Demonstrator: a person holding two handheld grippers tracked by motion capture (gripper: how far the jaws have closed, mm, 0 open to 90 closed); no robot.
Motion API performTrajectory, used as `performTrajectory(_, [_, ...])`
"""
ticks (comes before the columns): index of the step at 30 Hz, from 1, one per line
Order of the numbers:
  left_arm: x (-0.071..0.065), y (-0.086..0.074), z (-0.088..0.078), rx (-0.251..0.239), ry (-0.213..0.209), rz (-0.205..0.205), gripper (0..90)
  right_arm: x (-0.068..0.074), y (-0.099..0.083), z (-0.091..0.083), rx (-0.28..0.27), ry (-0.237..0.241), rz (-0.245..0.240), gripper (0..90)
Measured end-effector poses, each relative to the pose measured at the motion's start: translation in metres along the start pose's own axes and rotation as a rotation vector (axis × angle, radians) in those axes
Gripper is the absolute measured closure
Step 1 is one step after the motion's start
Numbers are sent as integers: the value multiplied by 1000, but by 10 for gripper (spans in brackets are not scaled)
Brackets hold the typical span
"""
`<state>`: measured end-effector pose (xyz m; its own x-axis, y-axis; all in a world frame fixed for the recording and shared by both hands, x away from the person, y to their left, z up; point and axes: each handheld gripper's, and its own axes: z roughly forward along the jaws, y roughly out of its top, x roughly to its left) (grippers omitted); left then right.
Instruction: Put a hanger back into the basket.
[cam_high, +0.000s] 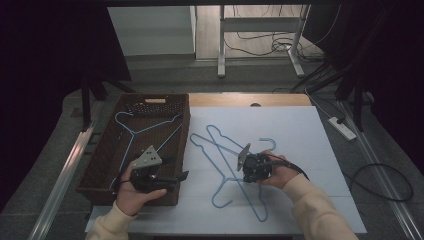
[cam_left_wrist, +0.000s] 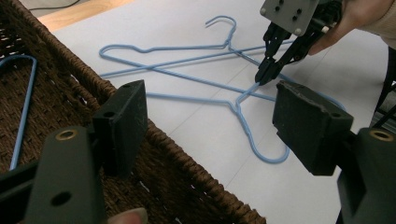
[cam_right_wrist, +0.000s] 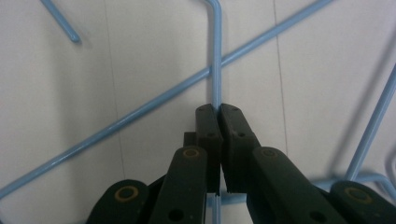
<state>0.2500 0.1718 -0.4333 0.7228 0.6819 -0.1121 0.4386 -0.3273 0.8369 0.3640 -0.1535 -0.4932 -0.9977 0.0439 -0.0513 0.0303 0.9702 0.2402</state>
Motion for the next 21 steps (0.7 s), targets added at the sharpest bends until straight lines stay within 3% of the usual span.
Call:
performTrajectory(8, [0, 0, 1, 0, 1, -1, 270, -2, -10, -23, -112, 4, 60, 878])
performTrajectory(12, [0, 0, 2, 1, 2, 0, 271, -4, -21, -36, -199, 5, 108, 880])
performTrajectory(21, [-2, 2, 4, 1, 1, 10, 273, -8, -38, -54, -301, 0, 186, 881])
